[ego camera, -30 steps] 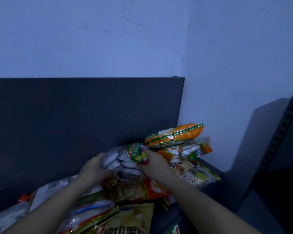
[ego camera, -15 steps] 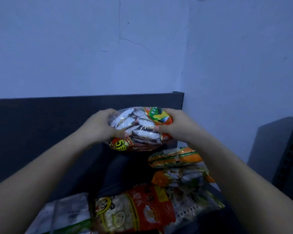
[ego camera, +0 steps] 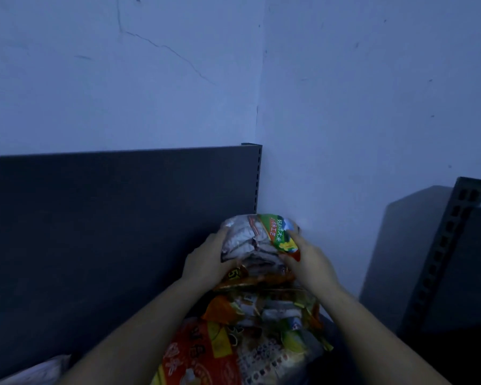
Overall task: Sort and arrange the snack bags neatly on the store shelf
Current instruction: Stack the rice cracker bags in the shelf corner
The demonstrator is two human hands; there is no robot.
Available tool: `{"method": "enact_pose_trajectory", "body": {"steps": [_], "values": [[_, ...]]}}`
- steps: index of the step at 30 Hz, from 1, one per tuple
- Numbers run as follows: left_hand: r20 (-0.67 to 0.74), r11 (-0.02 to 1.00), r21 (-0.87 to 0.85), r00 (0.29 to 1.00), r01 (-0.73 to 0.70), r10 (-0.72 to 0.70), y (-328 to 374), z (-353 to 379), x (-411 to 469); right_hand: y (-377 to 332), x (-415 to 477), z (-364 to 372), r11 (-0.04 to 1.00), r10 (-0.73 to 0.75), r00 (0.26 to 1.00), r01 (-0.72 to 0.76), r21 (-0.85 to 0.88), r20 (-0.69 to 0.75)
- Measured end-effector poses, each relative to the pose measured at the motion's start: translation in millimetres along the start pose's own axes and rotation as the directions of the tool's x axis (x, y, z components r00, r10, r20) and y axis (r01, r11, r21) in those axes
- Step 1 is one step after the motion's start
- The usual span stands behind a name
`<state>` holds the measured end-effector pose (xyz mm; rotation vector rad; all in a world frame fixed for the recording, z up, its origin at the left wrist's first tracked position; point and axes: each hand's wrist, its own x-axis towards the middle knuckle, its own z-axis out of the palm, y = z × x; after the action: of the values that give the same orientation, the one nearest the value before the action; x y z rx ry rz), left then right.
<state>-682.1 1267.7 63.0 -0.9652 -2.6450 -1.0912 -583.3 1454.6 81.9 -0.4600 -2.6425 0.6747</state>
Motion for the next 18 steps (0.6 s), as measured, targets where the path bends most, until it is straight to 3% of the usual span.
{"method": "enact_pose_trajectory", "body": {"steps": [5,7,9,12,14,16,18], "values": [[0.042,0.996,0.068,0.997,0.062,-0.065,-3,10,13,3,12,0,0.998,0.045,0.999,-0.044,-0.048,0.024],[0.018,0.996,-0.046,0.997,0.074,-0.073,3,3,7,3,9,0,0.994,0.063,0.998,-0.064,-0.089,-0.019],[0.003,0.980,-0.176,0.995,0.094,-0.095,-1,-7,-7,0,-1,0,0.966,0.057,0.992,-0.082,-0.244,-0.109],[0.075,0.974,-0.162,0.987,0.155,-0.144,-21,-29,-41,-12,-24,5,0.894,-0.125,0.957,-0.007,-0.449,-0.263],[0.131,0.978,-0.079,0.975,0.192,-0.181,-38,-47,-68,-27,-39,11,0.868,-0.329,0.879,0.138,-0.476,-0.345],[0.198,0.967,0.015,0.947,0.255,-0.253,-55,-66,-98,-49,-54,21,0.797,-0.527,0.781,0.320,-0.511,-0.333],[0.291,0.949,0.101,0.903,0.300,-0.317,-70,-80,-132,-73,-73,35,0.734,-0.639,0.734,0.491,-0.470,-0.230]]}}
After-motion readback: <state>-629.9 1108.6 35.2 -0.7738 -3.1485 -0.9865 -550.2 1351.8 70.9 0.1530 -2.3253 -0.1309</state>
